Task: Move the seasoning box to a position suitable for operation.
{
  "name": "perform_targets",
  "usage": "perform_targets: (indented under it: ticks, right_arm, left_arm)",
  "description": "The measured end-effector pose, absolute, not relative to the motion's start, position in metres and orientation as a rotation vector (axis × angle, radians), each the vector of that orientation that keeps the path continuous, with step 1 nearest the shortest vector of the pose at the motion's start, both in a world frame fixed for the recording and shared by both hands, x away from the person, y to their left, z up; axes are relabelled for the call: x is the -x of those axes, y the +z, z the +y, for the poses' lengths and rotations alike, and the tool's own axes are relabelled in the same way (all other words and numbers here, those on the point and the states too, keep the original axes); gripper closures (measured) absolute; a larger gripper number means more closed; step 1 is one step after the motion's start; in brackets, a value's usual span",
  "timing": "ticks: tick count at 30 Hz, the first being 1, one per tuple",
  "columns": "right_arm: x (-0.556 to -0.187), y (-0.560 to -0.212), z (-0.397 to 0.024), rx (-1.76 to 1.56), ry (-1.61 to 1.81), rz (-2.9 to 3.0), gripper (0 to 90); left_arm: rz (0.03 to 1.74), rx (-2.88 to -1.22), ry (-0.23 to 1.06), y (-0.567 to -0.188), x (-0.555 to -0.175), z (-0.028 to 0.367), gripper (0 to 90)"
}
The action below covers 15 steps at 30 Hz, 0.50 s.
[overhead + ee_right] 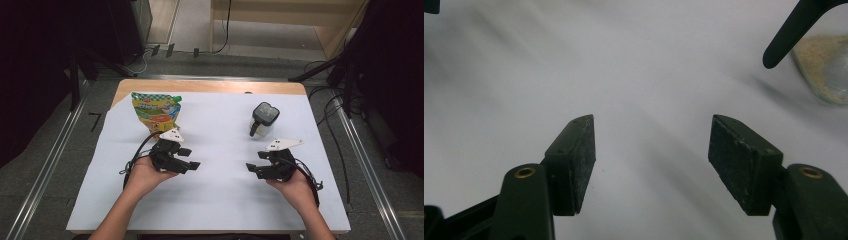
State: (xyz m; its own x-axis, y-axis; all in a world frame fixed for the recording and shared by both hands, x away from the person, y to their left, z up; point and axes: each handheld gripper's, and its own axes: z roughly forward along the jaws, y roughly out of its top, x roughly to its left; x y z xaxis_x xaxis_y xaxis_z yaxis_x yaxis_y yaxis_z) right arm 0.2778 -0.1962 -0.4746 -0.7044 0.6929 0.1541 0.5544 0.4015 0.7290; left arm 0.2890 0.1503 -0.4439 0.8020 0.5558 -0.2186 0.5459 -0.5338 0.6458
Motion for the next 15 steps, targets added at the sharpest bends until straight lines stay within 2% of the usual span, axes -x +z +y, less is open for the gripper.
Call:
perform_targets:
  ticks: [15]
  right_arm:
    - [-0.2811,-0.4685,-0.1982,-1.130,1.204,2.454,36.4]
  left_arm:
    - [0.818,-2.236,0.031,-0.4433,-0.2894,0.1523,38.1]
